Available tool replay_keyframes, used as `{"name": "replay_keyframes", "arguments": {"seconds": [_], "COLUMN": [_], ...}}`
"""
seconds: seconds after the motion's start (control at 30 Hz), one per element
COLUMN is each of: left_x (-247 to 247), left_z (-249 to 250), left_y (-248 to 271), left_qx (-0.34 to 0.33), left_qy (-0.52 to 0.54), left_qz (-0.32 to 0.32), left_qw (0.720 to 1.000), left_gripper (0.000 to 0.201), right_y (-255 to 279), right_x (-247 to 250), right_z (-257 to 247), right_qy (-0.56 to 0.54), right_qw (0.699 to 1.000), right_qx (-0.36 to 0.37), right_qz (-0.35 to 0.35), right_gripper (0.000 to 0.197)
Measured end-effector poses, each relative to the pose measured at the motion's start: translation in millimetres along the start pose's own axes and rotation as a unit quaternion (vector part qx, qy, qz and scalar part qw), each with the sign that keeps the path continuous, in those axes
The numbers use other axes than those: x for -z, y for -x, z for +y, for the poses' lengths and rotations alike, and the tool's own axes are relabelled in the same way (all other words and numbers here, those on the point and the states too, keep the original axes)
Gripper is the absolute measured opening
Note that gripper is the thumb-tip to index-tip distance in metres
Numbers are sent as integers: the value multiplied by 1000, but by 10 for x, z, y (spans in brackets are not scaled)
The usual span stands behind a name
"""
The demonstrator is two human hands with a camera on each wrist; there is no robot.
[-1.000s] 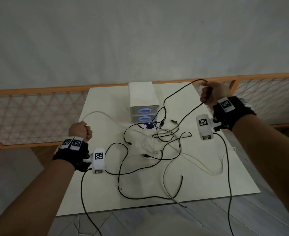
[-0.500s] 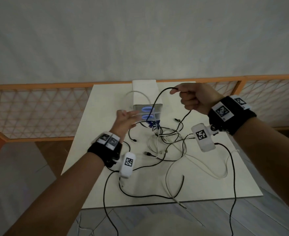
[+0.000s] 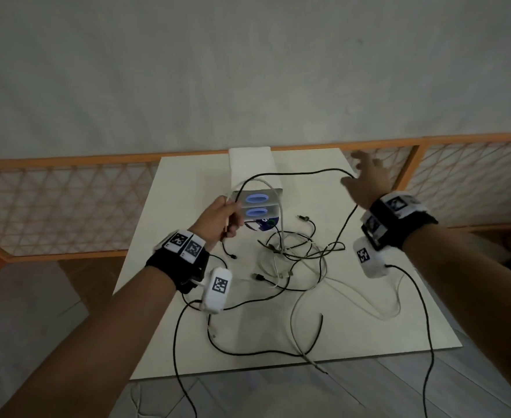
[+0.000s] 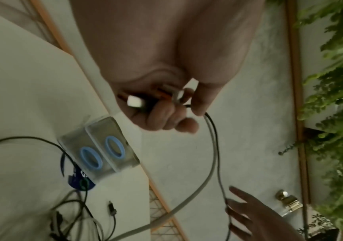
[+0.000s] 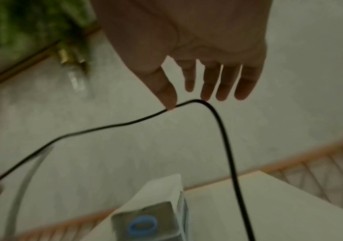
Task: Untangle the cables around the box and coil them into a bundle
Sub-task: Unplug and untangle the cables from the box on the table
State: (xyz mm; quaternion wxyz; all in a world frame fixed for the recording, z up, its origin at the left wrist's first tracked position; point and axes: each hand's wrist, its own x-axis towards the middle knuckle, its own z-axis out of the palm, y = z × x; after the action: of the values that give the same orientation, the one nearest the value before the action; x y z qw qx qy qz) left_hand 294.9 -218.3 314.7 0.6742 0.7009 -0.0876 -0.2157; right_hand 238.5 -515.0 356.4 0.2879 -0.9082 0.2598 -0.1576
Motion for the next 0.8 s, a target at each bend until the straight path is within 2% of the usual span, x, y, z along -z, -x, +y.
{"name": "replay_keyframes", "arguments": {"seconds": [0.03, 0.13, 0.2, 0.23, 0.3, 0.33, 0.37, 0.4, 0.43, 0.47, 0.53, 0.57, 0.6, 0.63, 0.67, 0.7, 0.77, 0.8], "left_x": [-45, -176, -261, -298, -330, -316, -278, -205, -106, 6, 213, 284, 316, 316, 292, 246, 133, 68], "left_z": [22, 51, 87, 111, 149, 160, 182, 223, 274, 345, 470, 501, 493, 453, 377, 285, 65, -9], "left_y": [24, 119, 181, 209, 245, 251, 254, 255, 251, 251, 250, 250, 230, 208, 178, 169, 143, 155], "left_qx": [17, 48, 50, 51, 42, 27, 8, -13, -30, -38, -45, -55, -66, -73, -65, -40, -2, -12], "left_qy": [11, -7, -14, -22, -51, -64, -69, -58, -29, 20, 115, 130, 104, 36, -56, -142, -234, -254], "left_qz": [-27, -127, -172, -178, -153, -131, -103, -72, -38, -8, 24, 27, 30, 31, 27, 16, -22, -29], "left_qw": [999, 991, 984, 983, 986, 989, 992, 996, 998, 999, 992, 990, 992, 996, 996, 989, 972, 967], "left_gripper": [22, 51, 55, 50, 35, 29, 23, 22, 24, 26, 26, 26, 23, 17, 8, 8, 23, 24], "right_y": [93, 431, 558, 589, 580, 558, 506, 435, 349, 286, 236, 228, 252, 244, 232, 171, -7, -76], "right_x": [-73, -230, -356, -429, -505, -508, -519, -547, -582, -603, -696, -756, -771, -757, -686, -600, -334, -175], "right_z": [-50, -386, -578, -646, -700, -690, -645, -557, -429, -302, -42, 50, 77, 46, -71, -219, -652, -911], "right_qy": [38, 35, 78, 99, 57, -8, -79, -120, -135, -117, -70, -83, -104, -115, -159, -240, -413, -467], "right_qw": [997, 961, 931, 917, 898, 893, 888, 890, 895, 904, 912, 912, 913, 922, 928, 922, 877, 857], "right_qx": [61, 272, 341, 353, 312, 245, 173, 119, 76, 49, 20, -10, -43, -62, -89, -108, -104, -79], "right_qz": [0, -27, -99, -154, -304, -376, -418, -423, -419, -408, -403, -402, -393, -366, -326, -284, -223, -205], "right_gripper": [59, 71, 83, 85, 71, 54, 37, 21, 13, 14, 23, 29, 33, 34, 34, 35, 37, 35]}}
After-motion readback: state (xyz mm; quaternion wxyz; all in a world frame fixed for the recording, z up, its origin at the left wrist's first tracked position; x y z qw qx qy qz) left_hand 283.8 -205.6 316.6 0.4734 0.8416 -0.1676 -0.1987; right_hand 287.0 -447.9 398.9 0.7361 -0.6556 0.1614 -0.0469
